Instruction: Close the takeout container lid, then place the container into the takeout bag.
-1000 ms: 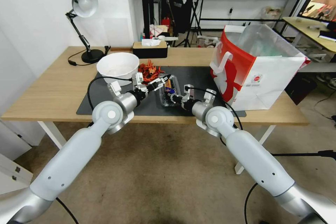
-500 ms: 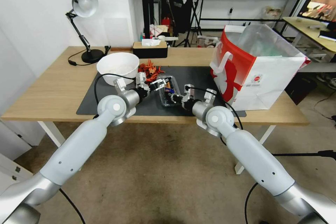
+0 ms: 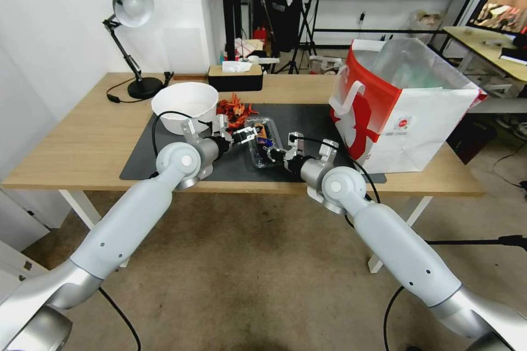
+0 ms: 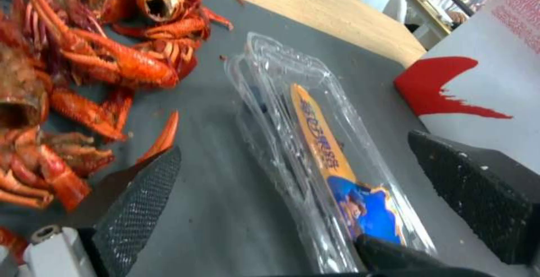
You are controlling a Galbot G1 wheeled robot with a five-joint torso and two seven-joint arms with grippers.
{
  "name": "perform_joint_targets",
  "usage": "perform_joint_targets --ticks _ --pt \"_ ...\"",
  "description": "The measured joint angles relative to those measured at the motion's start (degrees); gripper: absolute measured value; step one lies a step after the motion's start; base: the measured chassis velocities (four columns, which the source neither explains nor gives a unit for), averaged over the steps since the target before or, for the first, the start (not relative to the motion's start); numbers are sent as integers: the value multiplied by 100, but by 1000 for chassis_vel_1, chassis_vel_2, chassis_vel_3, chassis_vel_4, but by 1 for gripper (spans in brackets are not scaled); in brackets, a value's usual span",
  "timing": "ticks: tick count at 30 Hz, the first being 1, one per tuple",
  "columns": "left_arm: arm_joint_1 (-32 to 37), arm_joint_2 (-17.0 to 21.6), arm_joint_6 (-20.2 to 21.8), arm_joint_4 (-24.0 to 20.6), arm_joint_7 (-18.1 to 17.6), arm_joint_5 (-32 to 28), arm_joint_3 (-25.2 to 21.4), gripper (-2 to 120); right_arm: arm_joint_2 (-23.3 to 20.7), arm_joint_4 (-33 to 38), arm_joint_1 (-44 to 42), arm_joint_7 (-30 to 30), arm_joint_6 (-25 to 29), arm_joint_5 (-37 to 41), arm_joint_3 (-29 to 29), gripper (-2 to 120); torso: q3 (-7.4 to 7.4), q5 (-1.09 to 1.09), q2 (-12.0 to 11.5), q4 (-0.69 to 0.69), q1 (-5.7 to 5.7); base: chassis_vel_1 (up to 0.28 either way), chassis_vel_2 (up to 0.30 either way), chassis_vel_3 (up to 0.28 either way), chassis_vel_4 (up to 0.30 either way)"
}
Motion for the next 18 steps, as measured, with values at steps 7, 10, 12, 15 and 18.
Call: perform_joint_targets --ticks 7,10,12,15,18 --pt "-151 -66 300 30 -274 -268 4 100 -13 15 -24 -9 -1 -4 27 0 0 0 0 0 0 0 0 0 0" --pt "-205 -95 430 61 -371 -359 4 100 -19 18 -37 -15 -2 -9 39 0 0 0 0 -1 0 0 0 0 0" --pt "-232 -103 531 71 -443 -421 1 100 -25 23 -45 -19 -2 -11 46 0 0 0 0 -1 0 0 0 0 0" --pt "-273 -114 694 91 -585 -535 -5 100 -32 29 -54 -23 -2 -13 55 0 0 0 0 -1 0 0 0 0 0" --pt "-334 -136 853 134 -738 -705 -25 100 -34 28 -55 -33 -2 -18 56 0 0 0 0 -1 0 0 0 0 0"
